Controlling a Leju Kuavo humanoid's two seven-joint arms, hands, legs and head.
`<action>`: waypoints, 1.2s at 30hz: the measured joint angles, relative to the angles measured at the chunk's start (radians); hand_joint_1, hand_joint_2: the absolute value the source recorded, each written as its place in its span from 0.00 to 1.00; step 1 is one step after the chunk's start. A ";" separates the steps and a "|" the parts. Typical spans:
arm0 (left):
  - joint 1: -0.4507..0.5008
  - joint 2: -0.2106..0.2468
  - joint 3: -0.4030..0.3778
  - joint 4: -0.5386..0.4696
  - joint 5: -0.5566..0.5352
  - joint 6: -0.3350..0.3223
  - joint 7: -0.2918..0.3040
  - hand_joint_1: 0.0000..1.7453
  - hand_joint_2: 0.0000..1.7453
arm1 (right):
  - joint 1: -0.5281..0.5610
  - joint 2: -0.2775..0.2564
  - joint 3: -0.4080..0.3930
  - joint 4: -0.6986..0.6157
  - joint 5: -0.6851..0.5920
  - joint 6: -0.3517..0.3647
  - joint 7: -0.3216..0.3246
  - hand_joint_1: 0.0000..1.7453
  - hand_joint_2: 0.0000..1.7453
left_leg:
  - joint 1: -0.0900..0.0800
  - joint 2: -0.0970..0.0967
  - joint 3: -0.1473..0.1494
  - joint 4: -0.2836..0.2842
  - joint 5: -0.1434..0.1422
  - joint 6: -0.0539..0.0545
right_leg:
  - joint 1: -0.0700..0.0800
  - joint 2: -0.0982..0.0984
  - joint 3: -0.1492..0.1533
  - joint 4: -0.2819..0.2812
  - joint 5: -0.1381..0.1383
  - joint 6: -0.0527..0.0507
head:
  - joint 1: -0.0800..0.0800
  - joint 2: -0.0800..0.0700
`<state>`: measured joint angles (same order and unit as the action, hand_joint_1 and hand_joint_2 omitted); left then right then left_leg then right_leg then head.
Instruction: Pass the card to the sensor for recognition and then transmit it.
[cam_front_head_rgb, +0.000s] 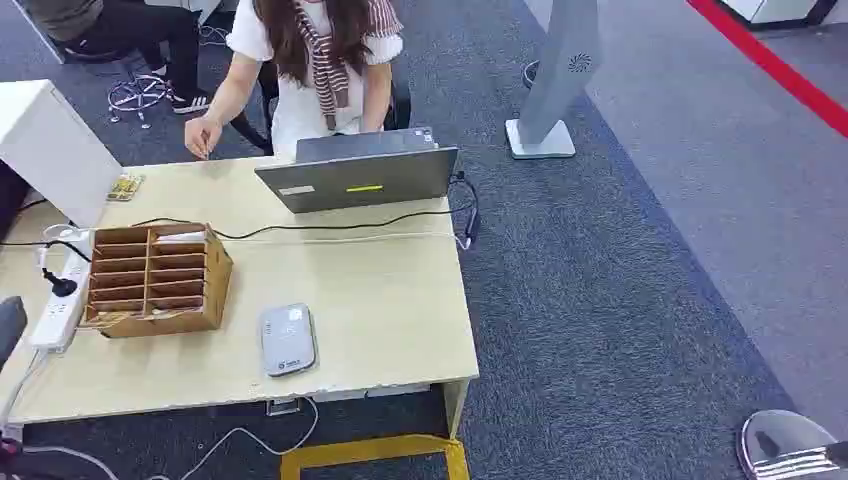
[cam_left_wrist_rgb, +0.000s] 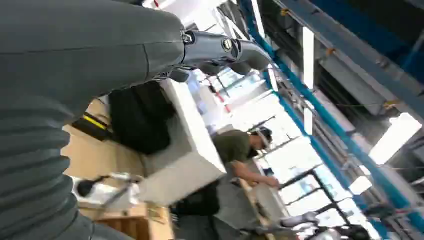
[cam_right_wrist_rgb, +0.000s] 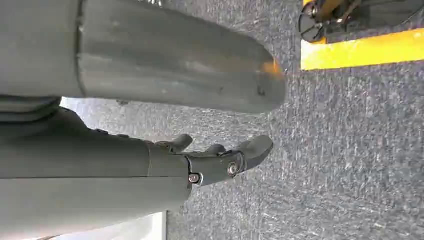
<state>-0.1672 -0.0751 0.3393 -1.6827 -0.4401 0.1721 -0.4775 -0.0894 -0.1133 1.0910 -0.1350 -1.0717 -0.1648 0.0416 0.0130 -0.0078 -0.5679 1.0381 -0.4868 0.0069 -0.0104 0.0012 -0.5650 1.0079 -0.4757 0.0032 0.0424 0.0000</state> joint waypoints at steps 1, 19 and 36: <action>-0.020 0.021 -0.024 0.005 -0.036 0.046 0.049 0.00 1.00 | 0.000 -0.001 0.006 0.000 0.006 0.005 -0.003 0.00 0.00 | 0.000 0.001 0.000 0.000 0.000 0.000 | 0.000 0.001 -0.002 0.000 0.000 0.000 | 0.000 0.000; -0.775 0.246 -0.503 0.826 -1.072 0.038 0.498 0.00 1.00 | -0.026 -0.005 0.103 0.001 0.032 0.020 0.002 0.00 0.00 | 0.001 0.008 -0.017 0.002 0.010 -0.003 | 0.000 0.008 -0.018 0.001 0.014 -0.001 | -0.001 0.000; -0.786 0.235 -0.542 0.911 -1.077 0.062 0.508 0.00 1.00 | -0.026 -0.005 0.120 0.001 0.028 0.008 0.010 0.00 0.00 | 0.001 0.007 -0.017 0.002 0.010 -0.003 | 0.000 0.008 -0.018 0.001 0.014 -0.001 | -0.001 0.000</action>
<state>-0.9536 0.1598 -0.2026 -0.7713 -1.5167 0.2342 0.0301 -0.1155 -0.1179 1.2112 -0.1343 -1.0437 -0.1572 0.0511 0.0137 -0.0003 -0.5847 1.0397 -0.4765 0.0039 -0.0099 0.0087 -0.5833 1.0093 -0.4619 0.0022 0.0412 0.0000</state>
